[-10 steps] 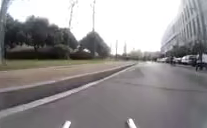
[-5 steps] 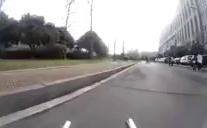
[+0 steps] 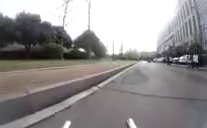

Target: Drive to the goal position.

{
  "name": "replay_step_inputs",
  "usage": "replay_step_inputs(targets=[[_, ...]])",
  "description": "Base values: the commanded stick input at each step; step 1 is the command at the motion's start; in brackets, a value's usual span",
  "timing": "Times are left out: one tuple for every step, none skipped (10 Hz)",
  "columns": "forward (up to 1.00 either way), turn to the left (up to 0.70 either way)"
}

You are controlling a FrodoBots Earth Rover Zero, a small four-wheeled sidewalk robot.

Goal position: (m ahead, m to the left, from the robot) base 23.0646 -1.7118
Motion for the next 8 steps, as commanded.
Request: replay_step_inputs(targets=[[0.66,-0.13],[0.66,-0.13],[0.64,-0.14],[0.5,-0.21],[0.52,-0.2],[0.66,-0.13],[0.66,-0.13],[0.66,-0.13]])
